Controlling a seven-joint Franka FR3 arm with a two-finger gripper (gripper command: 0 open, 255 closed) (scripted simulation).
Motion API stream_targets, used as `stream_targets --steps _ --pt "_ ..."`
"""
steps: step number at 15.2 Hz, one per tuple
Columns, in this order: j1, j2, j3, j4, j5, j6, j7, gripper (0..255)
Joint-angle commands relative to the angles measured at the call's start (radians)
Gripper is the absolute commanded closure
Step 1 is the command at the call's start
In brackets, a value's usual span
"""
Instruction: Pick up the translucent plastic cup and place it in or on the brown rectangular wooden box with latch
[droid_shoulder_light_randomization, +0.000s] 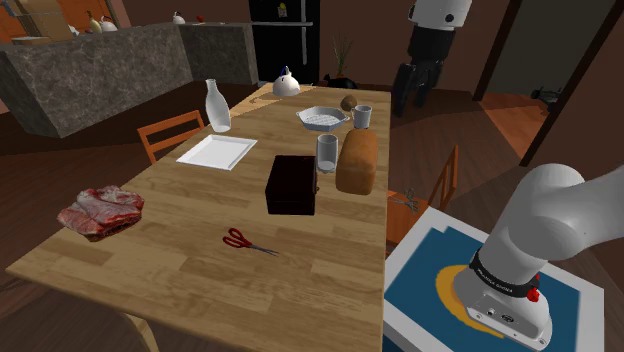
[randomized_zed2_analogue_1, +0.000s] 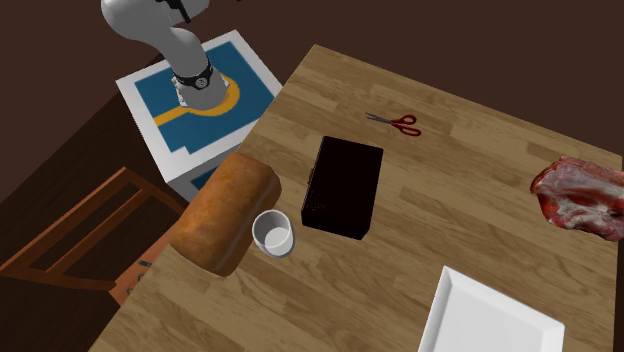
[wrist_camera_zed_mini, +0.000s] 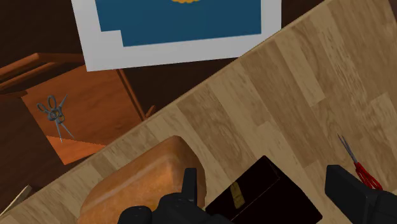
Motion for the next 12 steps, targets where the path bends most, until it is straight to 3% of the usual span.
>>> stream_targets --steps 1,12 --pt "0.000 0.000 0.000 0.000 0.000 0.000 0.000 0" --pt "-0.020 0.374 -0.043 0.073 -0.036 0.253 -0.094 0"
